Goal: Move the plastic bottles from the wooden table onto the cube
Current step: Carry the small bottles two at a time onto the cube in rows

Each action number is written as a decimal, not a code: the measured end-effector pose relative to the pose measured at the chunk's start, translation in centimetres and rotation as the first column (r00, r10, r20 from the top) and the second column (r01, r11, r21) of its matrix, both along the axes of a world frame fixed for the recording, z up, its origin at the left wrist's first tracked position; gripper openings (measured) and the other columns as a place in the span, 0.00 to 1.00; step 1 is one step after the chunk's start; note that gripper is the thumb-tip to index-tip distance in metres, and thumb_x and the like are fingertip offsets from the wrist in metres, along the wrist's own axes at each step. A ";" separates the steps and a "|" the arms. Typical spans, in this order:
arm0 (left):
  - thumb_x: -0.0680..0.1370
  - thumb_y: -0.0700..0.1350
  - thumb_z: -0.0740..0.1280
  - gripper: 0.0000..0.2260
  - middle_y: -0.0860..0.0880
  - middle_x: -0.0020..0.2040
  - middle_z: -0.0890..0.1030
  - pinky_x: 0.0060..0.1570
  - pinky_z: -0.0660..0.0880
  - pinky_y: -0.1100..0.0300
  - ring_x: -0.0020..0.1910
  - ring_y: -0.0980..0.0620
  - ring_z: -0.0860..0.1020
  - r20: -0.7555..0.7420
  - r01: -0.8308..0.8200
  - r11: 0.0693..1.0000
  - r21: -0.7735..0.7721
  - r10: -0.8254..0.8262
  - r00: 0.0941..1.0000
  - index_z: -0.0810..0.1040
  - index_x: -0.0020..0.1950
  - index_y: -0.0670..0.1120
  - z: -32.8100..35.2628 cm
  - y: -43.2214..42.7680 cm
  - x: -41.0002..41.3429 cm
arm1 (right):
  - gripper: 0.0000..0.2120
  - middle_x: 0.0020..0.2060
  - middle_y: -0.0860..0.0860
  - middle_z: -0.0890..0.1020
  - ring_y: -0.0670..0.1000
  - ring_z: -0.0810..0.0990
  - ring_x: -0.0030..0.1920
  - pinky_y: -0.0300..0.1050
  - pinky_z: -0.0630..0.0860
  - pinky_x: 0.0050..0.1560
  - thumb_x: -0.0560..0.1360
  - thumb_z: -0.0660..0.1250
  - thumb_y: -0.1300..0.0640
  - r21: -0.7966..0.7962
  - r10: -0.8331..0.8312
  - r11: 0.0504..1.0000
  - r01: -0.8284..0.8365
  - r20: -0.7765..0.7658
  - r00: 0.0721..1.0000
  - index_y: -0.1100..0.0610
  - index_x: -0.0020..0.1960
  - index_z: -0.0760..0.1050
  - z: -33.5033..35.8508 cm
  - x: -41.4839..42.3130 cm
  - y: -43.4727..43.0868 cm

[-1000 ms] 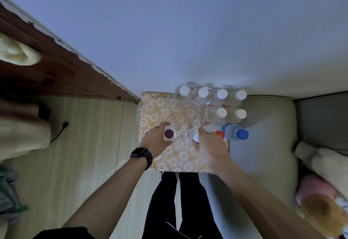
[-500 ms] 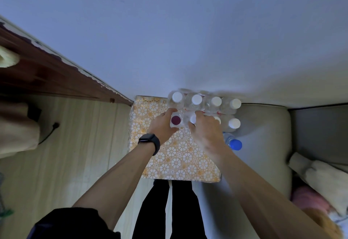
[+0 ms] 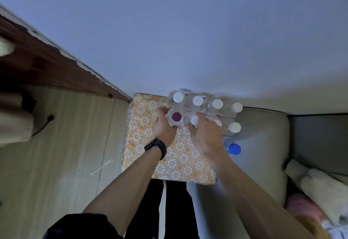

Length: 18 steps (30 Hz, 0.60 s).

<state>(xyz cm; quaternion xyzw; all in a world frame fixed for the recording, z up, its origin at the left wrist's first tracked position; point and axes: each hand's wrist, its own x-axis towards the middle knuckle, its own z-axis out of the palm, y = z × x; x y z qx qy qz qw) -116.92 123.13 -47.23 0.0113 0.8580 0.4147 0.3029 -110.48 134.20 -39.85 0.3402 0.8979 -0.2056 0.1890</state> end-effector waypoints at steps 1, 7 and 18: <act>0.76 0.41 0.72 0.30 0.59 0.53 0.79 0.35 0.74 0.64 0.44 0.52 0.80 0.012 0.004 1.000 0.003 -0.004 1.000 0.61 0.73 0.49 0.0 0.0 -0.1 | 0.19 0.54 0.57 0.83 0.59 0.81 0.55 0.50 0.73 0.47 0.82 0.62 0.48 -0.004 0.004 1.000 -0.004 0.003 1.000 0.58 0.68 0.69 0.0 -0.1 0.0; 0.79 0.46 0.66 0.31 0.51 0.41 0.83 0.29 0.72 0.63 0.34 0.56 0.79 0.070 0.113 0.991 -0.077 -0.107 0.992 0.57 0.80 0.58 -0.1 0.2 -0.7 | 0.17 0.53 0.57 0.83 0.60 0.81 0.55 0.49 0.68 0.44 0.82 0.62 0.50 0.019 0.011 1.000 -0.012 0.040 0.999 0.59 0.66 0.69 0.2 -0.5 0.0; 0.72 0.44 0.72 0.43 0.52 0.47 0.83 0.38 0.81 0.52 0.41 0.50 0.82 0.116 0.235 0.972 0.005 -0.234 0.965 0.50 0.80 0.56 0.9 -0.7 -1.6 | 0.18 0.54 0.55 0.82 0.58 0.82 0.55 0.49 0.72 0.45 0.82 0.63 0.48 0.028 0.047 0.998 -0.048 0.027 0.999 0.57 0.67 0.69 1.4 0.3 -0.4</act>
